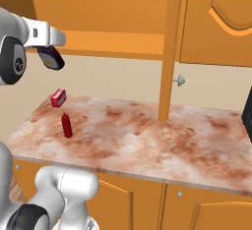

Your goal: Pick the condiment bottle and ketchup from the counter and place them in the cabinet.

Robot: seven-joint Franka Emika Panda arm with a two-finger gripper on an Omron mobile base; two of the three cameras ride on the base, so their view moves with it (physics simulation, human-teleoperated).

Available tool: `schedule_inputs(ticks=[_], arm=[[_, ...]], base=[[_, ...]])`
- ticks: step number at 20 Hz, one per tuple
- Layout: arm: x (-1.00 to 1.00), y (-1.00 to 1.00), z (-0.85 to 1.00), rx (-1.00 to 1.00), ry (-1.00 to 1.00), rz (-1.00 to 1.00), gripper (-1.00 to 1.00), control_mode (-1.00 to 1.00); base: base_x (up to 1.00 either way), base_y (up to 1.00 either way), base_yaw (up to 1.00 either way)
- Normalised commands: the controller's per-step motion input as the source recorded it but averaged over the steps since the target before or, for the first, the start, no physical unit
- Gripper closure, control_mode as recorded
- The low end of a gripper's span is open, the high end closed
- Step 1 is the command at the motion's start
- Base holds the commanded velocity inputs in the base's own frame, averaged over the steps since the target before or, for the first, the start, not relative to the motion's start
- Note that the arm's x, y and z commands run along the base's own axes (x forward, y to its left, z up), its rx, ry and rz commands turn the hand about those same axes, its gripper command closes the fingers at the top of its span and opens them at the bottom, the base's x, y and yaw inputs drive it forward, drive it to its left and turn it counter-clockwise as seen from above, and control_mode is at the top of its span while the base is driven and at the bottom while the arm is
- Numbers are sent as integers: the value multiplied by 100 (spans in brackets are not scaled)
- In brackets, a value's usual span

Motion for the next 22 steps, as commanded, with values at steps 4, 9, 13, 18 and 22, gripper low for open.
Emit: schedule_inputs(ticks=[4, 9, 13, 18, 22], arm=[[22, 0, 19, 0, 0, 0, 100, -100], [14, 0, 25, 0, -2, 0, 100, -100], [4, 0, 31, 0, -4, 0, 100, -100], [31, 0, 9, 0, 0, 0, 100, -100], [42, 0, 0, 0, 0, 0, 100, -100]], base=[[0, 0, 0], [0, 0, 0], [0, 0, 0], [0, 0, 0], [0, 0, 0]])
